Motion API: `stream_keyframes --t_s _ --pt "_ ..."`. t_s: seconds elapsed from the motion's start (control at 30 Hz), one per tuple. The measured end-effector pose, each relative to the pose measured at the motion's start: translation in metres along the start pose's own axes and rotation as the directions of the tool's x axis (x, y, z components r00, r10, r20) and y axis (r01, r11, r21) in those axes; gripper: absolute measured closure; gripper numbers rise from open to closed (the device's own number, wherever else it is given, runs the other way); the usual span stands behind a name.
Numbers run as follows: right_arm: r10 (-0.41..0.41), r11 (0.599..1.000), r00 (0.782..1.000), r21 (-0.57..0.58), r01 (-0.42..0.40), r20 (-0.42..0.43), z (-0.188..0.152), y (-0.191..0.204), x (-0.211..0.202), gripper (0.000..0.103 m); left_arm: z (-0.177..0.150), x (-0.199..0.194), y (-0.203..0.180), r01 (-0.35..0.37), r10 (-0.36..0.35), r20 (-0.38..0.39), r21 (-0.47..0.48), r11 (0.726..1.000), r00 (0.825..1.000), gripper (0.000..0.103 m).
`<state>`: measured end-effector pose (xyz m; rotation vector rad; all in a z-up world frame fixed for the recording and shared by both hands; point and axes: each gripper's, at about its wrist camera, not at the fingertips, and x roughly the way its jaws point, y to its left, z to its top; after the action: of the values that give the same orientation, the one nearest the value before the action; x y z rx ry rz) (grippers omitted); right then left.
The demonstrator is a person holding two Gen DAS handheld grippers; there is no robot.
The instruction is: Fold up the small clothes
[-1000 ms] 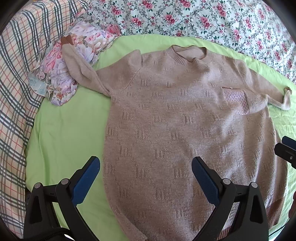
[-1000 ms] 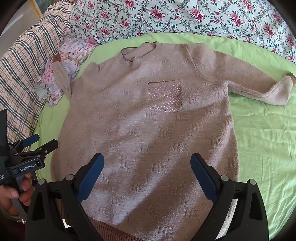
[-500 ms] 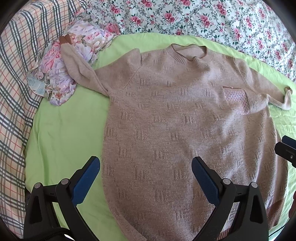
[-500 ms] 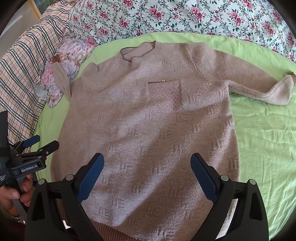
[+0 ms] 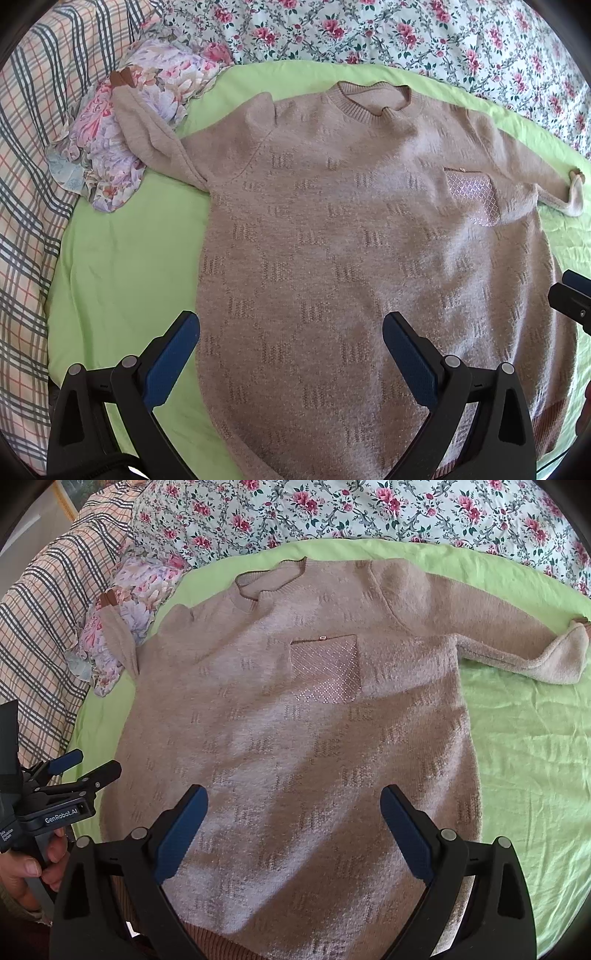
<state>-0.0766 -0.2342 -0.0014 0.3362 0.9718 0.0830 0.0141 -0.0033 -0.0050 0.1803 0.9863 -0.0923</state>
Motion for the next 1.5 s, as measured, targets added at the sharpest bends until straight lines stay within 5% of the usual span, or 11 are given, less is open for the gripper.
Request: stream_keyframes --t_s 0.53,0.83,0.97,1.23,1.4,1.5 --pt "-0.018 0.998 0.999 0.067 0.015 0.043 0.005 -0.033 -0.005 0.008 0.008 0.019 -0.006 0.042 -0.042 -0.075 -0.006 0.999 0.996 0.003" --pt "-0.107 0.950 0.986 0.305 0.064 0.126 0.037 -0.129 -0.038 0.009 0.028 0.032 0.005 0.029 -0.032 -0.100 -0.037 0.999 0.994 0.003" --pt "-0.205 0.890 0.964 0.441 0.112 0.168 0.065 -0.198 -0.057 0.022 0.035 0.041 0.008 0.020 -0.025 -0.120 -0.045 0.999 0.992 0.003" --pt "-0.413 0.756 0.887 0.621 0.206 0.208 0.141 -0.339 -0.076 0.040 0.036 0.057 -0.002 0.004 -0.006 -0.172 -0.009 1.000 0.985 0.003" --pt "-0.429 0.702 0.893 0.673 0.234 0.138 0.160 -0.385 -0.057 0.043 0.037 0.064 -0.012 0.010 -0.004 -0.193 0.027 1.000 0.981 0.003" --pt "-0.409 0.707 0.904 0.669 0.227 0.126 0.160 -0.391 -0.047 0.072 0.039 0.066 -0.014 0.014 -0.007 -0.200 0.038 0.999 0.980 0.003"
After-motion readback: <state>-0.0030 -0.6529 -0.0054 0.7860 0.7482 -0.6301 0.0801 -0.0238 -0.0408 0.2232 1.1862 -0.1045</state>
